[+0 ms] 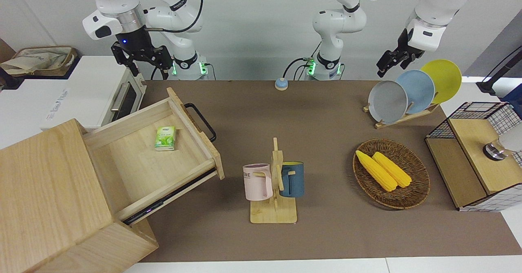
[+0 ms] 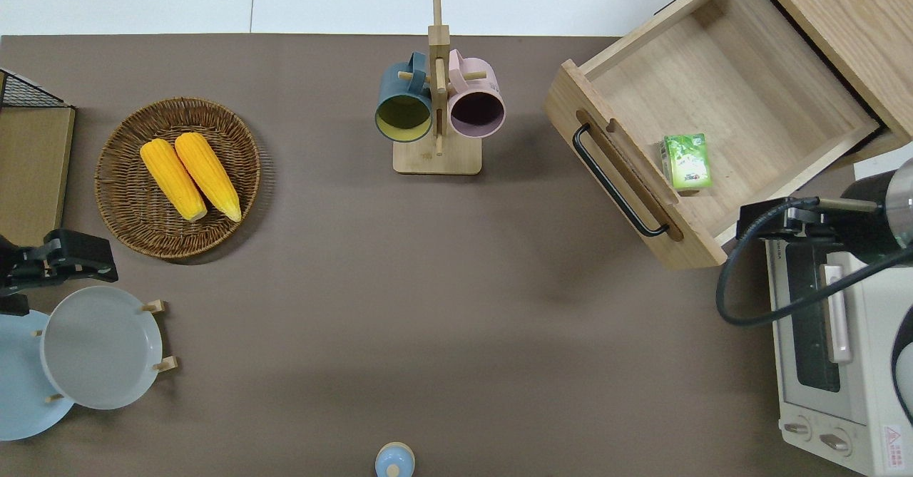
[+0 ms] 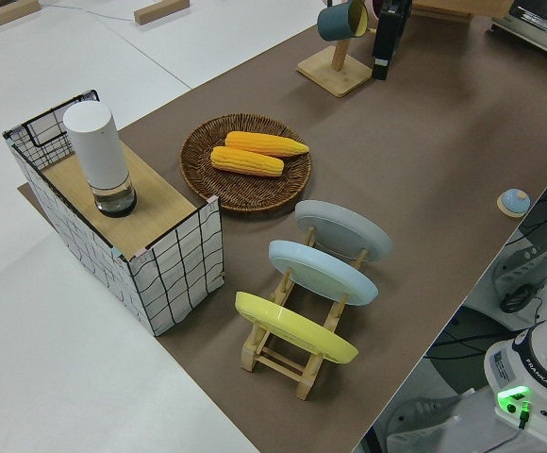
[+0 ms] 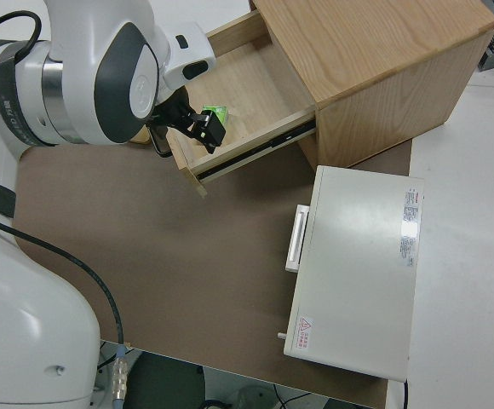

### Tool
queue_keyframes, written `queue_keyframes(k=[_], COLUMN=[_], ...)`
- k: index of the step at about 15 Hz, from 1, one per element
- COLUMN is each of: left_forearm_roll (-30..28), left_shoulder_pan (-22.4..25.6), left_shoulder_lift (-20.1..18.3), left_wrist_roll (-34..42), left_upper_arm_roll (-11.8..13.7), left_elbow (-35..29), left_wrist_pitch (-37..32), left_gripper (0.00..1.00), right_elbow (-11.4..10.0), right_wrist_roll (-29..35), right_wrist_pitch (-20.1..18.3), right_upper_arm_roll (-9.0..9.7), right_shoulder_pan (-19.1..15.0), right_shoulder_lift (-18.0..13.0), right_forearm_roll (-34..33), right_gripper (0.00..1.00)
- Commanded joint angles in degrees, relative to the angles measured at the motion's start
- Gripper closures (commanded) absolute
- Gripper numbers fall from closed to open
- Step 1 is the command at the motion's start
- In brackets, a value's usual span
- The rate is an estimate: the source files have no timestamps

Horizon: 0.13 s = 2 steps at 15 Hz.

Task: Slide drawer open with right arm

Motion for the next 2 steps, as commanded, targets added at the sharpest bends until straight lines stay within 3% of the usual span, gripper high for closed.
queue_keyframes(k=[1,2], left_forearm_roll=[-0.21,-0.21], left_shoulder_pan=[-0.24,-0.24], left_shoulder_lift=[-0.49,-0.49], left_wrist_roll=[0.55,0.55], left_upper_arm_roll=[0.29,0.29], left_elbow=[0.02,0.02], left_wrist_pitch=[-0.12,-0.12], left_gripper=[0.01,0.01], right_elbow=[-1.52,-1.52], right_wrist_roll=[-1.55,-1.55], right_wrist_pitch=[1.31,1.49], right_upper_arm_roll=[-0.02,0.06], right_shoulder_pan=[0.23,0.32], right_shoulder_lift=[-1.17,-1.17], right_forearm_roll=[-0.64,-0.82], right_gripper=[0.011,0.011])
